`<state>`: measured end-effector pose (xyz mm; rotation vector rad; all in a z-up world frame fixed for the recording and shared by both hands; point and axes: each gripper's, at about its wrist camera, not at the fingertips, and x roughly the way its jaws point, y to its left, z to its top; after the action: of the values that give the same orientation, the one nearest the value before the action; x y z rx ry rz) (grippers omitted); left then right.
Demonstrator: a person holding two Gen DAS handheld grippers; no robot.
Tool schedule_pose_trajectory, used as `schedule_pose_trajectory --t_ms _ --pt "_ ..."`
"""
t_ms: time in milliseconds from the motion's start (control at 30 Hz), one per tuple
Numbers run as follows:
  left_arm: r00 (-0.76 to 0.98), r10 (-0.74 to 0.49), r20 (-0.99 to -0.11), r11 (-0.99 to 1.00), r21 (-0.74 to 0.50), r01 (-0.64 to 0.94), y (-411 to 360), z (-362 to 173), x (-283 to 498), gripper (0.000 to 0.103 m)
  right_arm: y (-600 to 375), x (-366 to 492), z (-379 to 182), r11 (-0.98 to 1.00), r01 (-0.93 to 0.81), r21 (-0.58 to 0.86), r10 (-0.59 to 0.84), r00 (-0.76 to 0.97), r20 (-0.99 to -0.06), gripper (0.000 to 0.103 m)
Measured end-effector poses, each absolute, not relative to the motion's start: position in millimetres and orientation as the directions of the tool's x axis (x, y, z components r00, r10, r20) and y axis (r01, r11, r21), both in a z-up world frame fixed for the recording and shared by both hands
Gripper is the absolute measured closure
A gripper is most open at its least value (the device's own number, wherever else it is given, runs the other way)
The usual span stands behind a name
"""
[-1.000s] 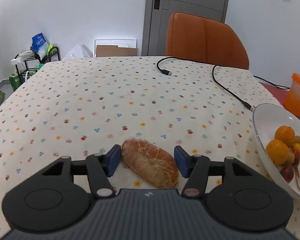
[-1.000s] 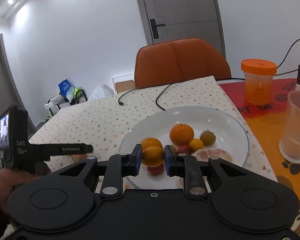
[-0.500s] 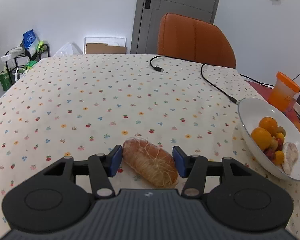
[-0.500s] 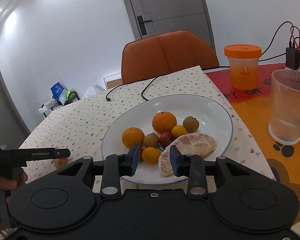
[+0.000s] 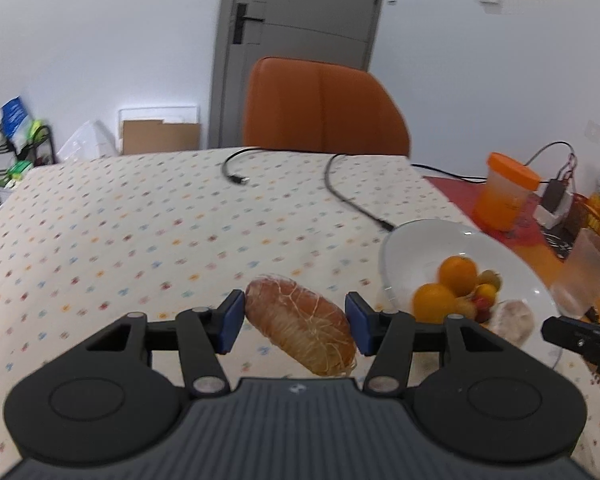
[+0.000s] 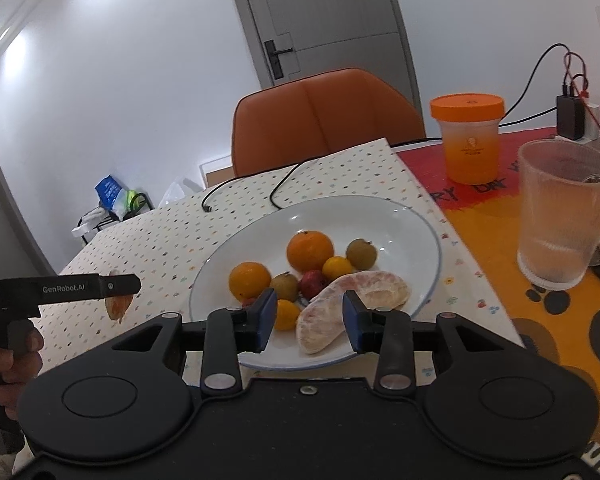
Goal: Organize fruits
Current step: 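Carry the mandarin with the right tool while the left tool carries the brown roll to the plate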
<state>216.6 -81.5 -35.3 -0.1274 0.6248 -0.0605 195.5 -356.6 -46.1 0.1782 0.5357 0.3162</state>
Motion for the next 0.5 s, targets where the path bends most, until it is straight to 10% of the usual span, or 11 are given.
schedule_pose_trajectory --t_ms 500 --pt "0.817 -0.176 -0.55 0.984 -0.105 0.141 -129.3 -23.9 246.5 0.049 -379.6 192.9 -42.8 0.946 -0.197 0.258 0.3 0.834 -0.463 0.061"
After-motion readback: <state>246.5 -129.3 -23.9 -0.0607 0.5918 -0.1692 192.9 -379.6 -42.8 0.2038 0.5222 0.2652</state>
